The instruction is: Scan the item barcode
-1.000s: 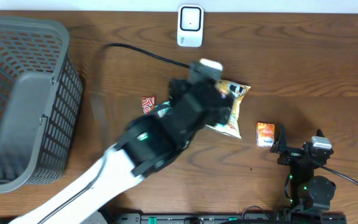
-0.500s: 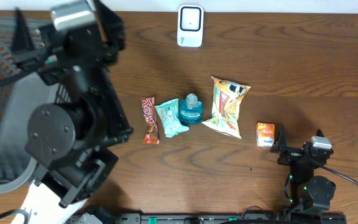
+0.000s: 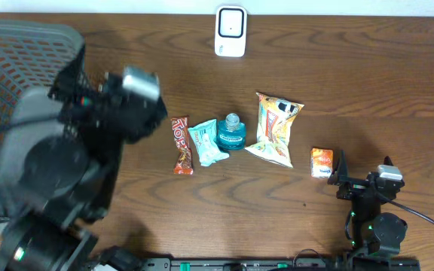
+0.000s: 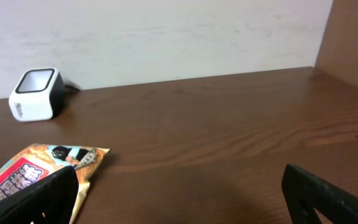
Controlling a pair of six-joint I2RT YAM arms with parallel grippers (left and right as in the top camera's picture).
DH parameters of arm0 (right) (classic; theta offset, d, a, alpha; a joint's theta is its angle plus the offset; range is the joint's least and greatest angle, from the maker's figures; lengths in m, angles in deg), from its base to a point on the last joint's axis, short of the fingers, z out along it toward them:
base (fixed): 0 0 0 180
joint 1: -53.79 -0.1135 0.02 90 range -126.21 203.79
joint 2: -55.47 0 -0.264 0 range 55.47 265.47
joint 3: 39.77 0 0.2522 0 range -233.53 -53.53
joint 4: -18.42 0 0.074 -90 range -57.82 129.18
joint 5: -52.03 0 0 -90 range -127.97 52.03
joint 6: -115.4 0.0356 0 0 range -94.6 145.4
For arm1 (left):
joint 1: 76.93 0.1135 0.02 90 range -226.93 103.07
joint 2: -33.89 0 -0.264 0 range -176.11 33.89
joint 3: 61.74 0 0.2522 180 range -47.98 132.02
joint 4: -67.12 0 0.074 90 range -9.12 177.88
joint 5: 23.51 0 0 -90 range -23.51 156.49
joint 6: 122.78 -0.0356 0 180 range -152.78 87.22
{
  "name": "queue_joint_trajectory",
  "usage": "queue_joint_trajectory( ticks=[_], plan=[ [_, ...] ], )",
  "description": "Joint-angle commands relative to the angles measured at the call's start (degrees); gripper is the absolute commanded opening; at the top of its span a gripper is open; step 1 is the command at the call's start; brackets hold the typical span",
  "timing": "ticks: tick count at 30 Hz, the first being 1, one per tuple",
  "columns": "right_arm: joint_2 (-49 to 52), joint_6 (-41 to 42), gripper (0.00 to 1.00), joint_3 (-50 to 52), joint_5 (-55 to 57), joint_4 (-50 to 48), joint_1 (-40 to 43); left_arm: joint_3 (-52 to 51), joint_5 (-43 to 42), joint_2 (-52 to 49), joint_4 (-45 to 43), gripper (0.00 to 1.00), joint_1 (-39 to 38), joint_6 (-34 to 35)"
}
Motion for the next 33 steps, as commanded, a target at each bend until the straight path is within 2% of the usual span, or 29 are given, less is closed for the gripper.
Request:
queue_joint_trajectory(
  ticks=[1, 5, 7, 12, 15, 16, 17, 20, 25, 29, 33],
  plan=[
    [-0.3, 0.1, 0.99, 0.1, 0.8, 0.2, 0.3, -3.8, -11.7, 7.1, -2.0, 0.98, 0.4, 1.3],
    [-0.3, 0.4, 0.99, 0.1, 0.0, 0.1, 0.3, -8.4, -12.5, 15.1, -5.4, 0.98, 0.4, 4.9],
    [-0.3, 4.2, 0.99, 0.1, -3.9, 0.1, 0.3, -9.7, -14.6, 17.7, -5.5, 0.98, 0.4, 5.0],
    [-0.3, 32.1, 0.99, 0.1, -19.8, -1.2, 0.1, -11.8, -18.9, 22.2, -5.5, 0.98, 1.4, 5.0],
    [-0.3, 42.6, 0.99, 0.1, -34.6, -1.5, 0.1, -12.1, -20.1, 23.5, -5.5, 0.98, 3.9, 7.1],
    [-0.3, 43.7, 0.99, 0.1, -38.1, -1.4, 0.1, -12.1, -20.9, 23.9, -5.5, 0.98, 5.1, 8.6],
    [-0.3, 44.3, 0.99, 0.1, -47.8, -0.8, 0.1, -12.1, -23.2, 24.6, -5.4, 0.98, 8.1, 12.3],
    [-0.3, 46.2, 0.99, 0.1, -59.2, -0.7, 0.1, -12.1, -28.5, 25.5, -5.2, 0.98, 14.0, 19.1],
    [-0.3, 53.4, 0.99, 0.1, -71.6, -0.7, 0.1, -12.1, -42.7, 26.4, -4.2, 0.98, 25.7, 29.3],
    [-0.3, 53.4, 0.99, 0.1, -71.7, -0.7, 0.1, -12.1, -49.3, 27.5, -4.2, 0.98, 26.1, 30.5],
    [-0.3, 53.0, 0.99, 0.1, -70.8, -0.7, 0.1, -12.1, -49.6, 29.9, -4.0, 0.98, 26.1, 30.5]
  ],
)
